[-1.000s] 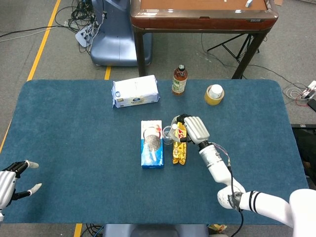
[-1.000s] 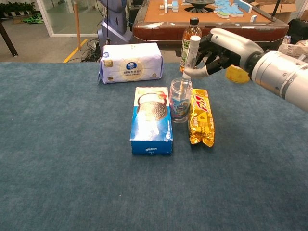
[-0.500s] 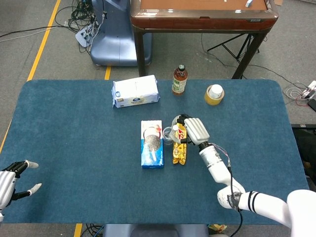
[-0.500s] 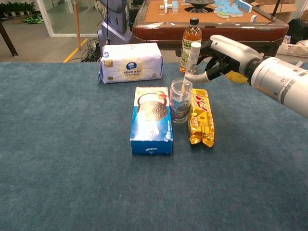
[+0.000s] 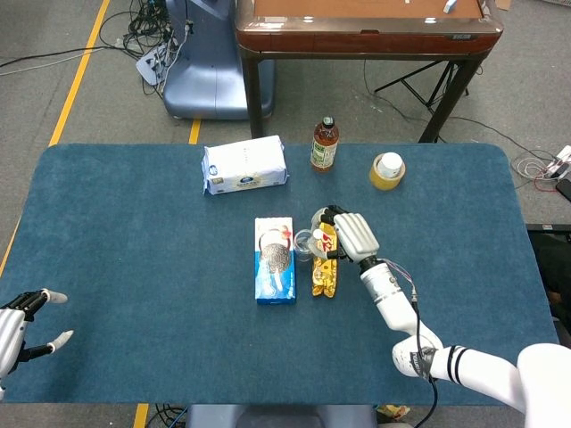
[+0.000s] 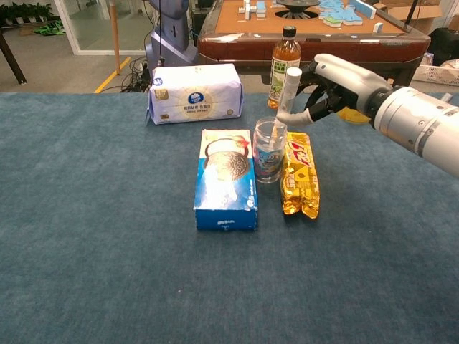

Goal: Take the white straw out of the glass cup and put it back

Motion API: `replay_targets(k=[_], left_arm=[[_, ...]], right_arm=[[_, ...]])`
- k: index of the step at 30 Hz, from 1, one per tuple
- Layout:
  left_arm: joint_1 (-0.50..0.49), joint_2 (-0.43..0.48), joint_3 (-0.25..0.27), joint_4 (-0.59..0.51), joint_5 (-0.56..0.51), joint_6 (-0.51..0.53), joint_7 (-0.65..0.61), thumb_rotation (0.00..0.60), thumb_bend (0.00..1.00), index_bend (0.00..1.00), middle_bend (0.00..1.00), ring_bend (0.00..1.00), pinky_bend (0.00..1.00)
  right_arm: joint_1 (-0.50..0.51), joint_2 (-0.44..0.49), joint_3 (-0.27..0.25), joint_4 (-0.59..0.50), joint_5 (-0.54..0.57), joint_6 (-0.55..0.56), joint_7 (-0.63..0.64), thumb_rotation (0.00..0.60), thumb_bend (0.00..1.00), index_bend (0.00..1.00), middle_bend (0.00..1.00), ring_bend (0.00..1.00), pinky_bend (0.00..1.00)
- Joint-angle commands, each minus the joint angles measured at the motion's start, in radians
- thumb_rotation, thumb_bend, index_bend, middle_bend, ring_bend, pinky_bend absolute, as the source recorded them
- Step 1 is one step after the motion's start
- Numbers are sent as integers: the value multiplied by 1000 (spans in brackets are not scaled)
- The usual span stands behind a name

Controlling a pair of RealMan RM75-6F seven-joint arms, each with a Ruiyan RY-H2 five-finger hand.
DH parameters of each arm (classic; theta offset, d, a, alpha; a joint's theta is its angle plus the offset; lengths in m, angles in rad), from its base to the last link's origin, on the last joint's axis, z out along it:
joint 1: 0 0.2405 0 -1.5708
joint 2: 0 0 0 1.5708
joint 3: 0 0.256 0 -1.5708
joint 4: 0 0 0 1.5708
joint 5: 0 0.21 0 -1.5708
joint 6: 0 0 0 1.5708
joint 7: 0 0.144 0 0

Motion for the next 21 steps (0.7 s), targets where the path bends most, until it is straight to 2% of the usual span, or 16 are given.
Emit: replay_targets(k=[1,9,15,21], left_arm=[[0,0,0,0,1,0,1,600,159,395,410,354,522],[1,0,-1,1,-1,1,-3,600,159,395,410,354,522],[1,1,-1,1,-1,-1,-4,600,159,395,410,354,521],[1,1,-2,2,-4,-3,-4,600,159,395,410,354,522]], right_arm=[[-1,0,0,-1,0,0,-1,600,331,562,368,241,364],[-1,7,2,-11,1,-8,-6,600,143,428,353,233,363],[-4,19,5,-31,-7,-2,-3,600,86,402,351,231,363],[-14,68,12,-100,-23,15,-9,600,80,398,348,229,359]])
